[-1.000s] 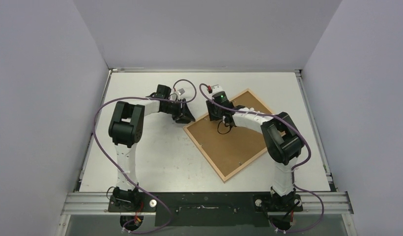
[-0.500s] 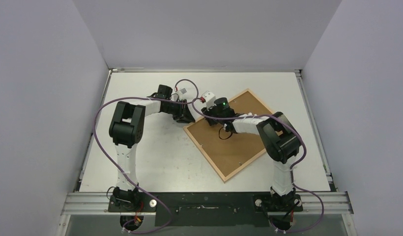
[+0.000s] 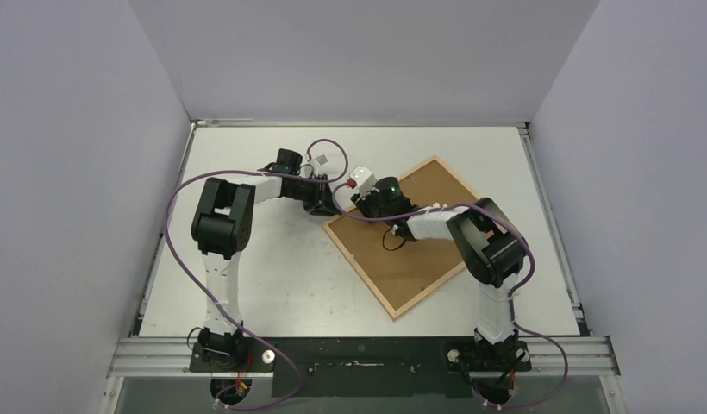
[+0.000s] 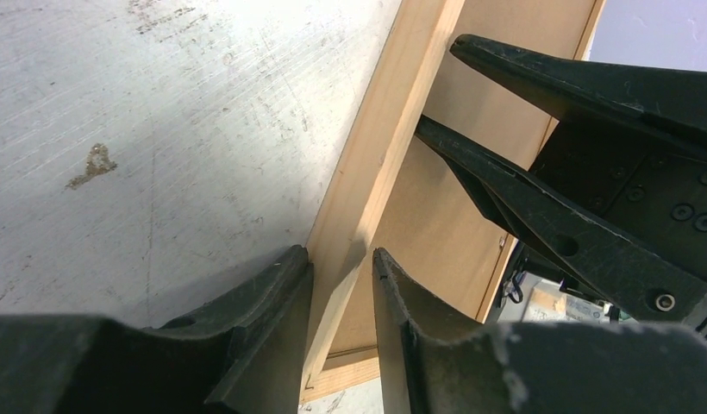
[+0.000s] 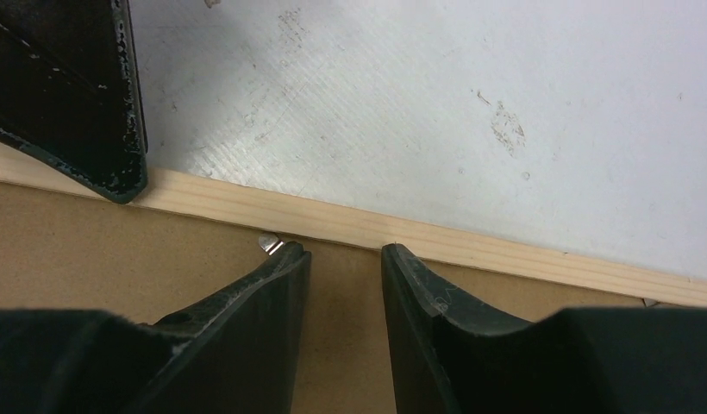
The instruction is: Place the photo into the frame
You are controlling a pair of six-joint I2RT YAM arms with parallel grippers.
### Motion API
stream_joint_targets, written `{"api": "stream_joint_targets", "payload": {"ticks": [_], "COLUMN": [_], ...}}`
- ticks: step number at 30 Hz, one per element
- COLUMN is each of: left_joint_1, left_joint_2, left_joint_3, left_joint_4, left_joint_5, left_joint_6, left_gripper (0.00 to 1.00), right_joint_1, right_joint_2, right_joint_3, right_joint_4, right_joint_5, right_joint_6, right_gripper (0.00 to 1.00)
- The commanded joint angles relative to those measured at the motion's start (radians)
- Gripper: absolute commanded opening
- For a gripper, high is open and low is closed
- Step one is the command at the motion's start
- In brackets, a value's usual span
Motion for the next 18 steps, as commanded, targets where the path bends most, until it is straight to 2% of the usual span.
{"api": "stream_joint_targets", "payload": {"ticks": [1, 4, 7, 18], "left_joint_1": [-0.018, -0.019, -0.029, -0.107], "left_joint_2": [0.023, 0.003, -0.016, -0.062], "left_joint_3": [-0.010, -0.020, -0.032, -0.087], "left_joint_4": [-0.035, 0.004, -0.007, -0.064], "left_joint_5": [0.048, 0.057, -0.009, -0.294], "left_joint_6": [0.012, 0.002, 0.038, 0.159], "left_gripper": [0.32, 0.38, 0.41, 0.33], "right_joint_1": [0.006, -0.012, -0.026, -0.036], "right_joint_2": [-0.022, -0.039, -0.056, -0.057], "right_joint_3": [-0.026, -0.030, -0.036, -0.051], "right_joint_4": [0.013, 0.016, 0.038, 0.113], "right_joint_5": [-0.066, -0.094, -0.099, -0.102], "right_joint_6": [-0.004, 0.036, 0.092, 0.184], "right_gripper": [0.39, 0.40, 0.41, 0.43]}}
